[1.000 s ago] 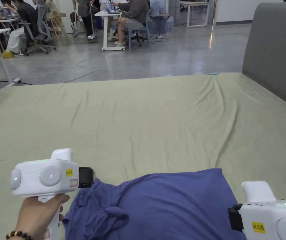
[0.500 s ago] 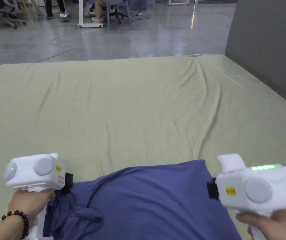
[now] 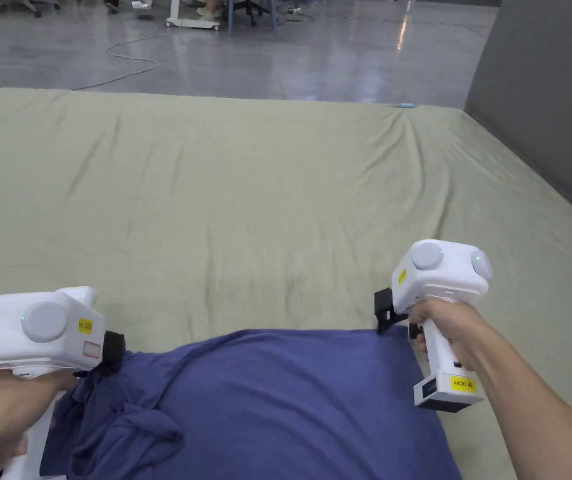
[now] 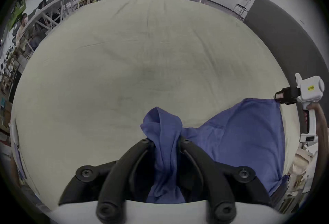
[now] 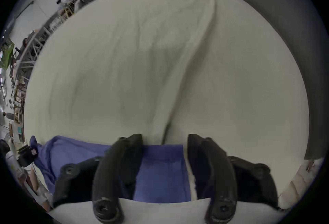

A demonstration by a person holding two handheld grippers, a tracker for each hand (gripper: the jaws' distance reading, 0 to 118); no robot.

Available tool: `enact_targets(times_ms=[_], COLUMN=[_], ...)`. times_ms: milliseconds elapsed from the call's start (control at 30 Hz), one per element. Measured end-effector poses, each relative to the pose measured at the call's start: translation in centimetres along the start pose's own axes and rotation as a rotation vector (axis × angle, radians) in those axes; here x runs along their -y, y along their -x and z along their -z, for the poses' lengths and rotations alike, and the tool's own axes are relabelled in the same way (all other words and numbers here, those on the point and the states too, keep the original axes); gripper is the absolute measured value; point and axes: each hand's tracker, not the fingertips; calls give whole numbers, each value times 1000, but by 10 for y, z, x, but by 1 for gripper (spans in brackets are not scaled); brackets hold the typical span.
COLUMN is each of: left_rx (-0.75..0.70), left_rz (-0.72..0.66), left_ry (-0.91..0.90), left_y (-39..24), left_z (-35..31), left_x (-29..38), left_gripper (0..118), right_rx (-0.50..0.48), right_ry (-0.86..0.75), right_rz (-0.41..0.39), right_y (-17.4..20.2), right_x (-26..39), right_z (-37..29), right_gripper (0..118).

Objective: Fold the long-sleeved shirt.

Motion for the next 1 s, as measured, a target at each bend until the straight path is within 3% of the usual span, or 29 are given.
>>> enact_targets(times_ms=[67, 100, 133, 167, 367, 567, 800, 1000], left_rx=[-6, -8, -8, -6, -14, 39, 104, 133], left_rz=[9, 10, 9, 8, 20, 46, 84, 85], left_ry=[8, 8, 10, 13, -28, -118, -149, -94], left_y=[0, 0, 0, -1, -8, -11, -5, 3], left_z=[4, 4, 5, 6, -21, -97, -181, -195], left_x=[0, 1, 1, 0, 1, 24, 113, 208], left_gripper=[14, 14, 14, 14, 14, 14, 14, 14], right_rx=[-8, 12, 7, -11, -10, -68, -124, -153], right_ry=[27, -8, -2, 10, -31, -187, -327, -272], right_rz=[-18, -35, -32, -19, -23, -81, -175, -203], right_y=[5, 9, 11, 11, 12, 0, -34, -63], right_x=[4, 9, 11, 12, 30, 72, 193, 303], right_z=[6, -2, -6, -7, -32, -117, -213, -208], right_gripper=[39, 29, 5, 1, 1, 1, 1, 1])
